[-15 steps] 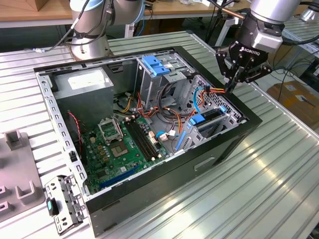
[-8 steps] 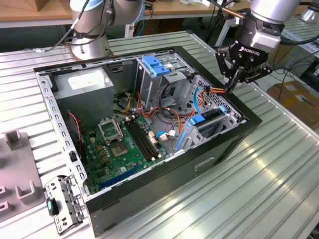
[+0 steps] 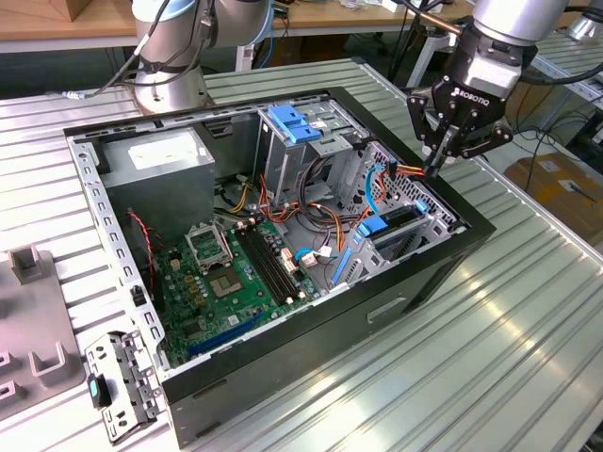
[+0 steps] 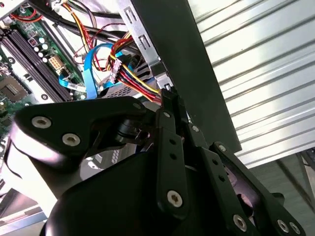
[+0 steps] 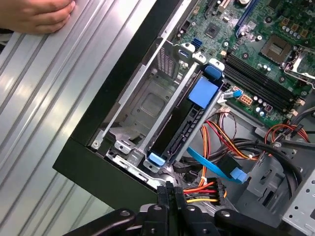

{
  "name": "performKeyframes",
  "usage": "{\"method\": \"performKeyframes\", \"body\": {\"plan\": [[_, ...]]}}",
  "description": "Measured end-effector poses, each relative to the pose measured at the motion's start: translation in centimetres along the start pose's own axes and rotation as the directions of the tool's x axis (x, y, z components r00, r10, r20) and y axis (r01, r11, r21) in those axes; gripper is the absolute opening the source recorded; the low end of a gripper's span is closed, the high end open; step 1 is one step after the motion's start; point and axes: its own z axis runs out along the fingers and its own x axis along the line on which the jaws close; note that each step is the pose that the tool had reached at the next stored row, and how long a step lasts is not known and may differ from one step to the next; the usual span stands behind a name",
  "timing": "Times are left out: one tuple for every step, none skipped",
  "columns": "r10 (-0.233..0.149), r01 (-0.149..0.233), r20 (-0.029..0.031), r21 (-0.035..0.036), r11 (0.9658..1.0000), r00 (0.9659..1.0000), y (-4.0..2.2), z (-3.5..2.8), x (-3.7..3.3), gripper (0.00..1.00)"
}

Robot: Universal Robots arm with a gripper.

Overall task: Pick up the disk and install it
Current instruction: 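Insert the first disk wire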

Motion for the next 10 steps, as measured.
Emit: {"method": "performKeyframes", "body": {"plan": [[0.000, 0.000, -0.0002, -0.0001, 1.0000, 1.0000, 0.26, -0.01, -0.14, 0.16], [0.001, -0.001, -0.0002, -0.0001, 1.0000, 1.0000, 0.61, -0.01, -0.34, 0.16], [0.001, -0.001, -0.0002, -0.0001, 1.0000, 1.0000, 0.80, -0.01, -0.46, 0.16], [0.002, -0.002, -0.0001, -0.0002, 1.0000, 1.0000, 0.86, -0.01, -0.48, 0.16], [0.006, -0.006, -0.0001, -0.0003, 1.0000, 1.0000, 0.86, -0.01, -0.49, 0.16], [0.014, -0.014, 0.0001, -0.0007, 0.9999, 0.9999, 0.86, -0.01, -0.49, 0.16], [0.038, -0.038, 0.0004, -0.0019, 0.9993, 0.9993, 0.87, -0.01, -0.50, 0.16], [0.053, -0.053, 0.0006, -0.0027, 0.9986, 0.9986, 0.86, 0.00, -0.50, 0.16], [0.068, -0.068, 0.0008, -0.0035, 0.9977, 0.9977, 0.86, 0.00, -0.50, 0.16], [0.094, -0.094, 0.0012, -0.0048, 0.9955, 0.9955, 0.86, 0.02, -0.50, 0.16]]}}
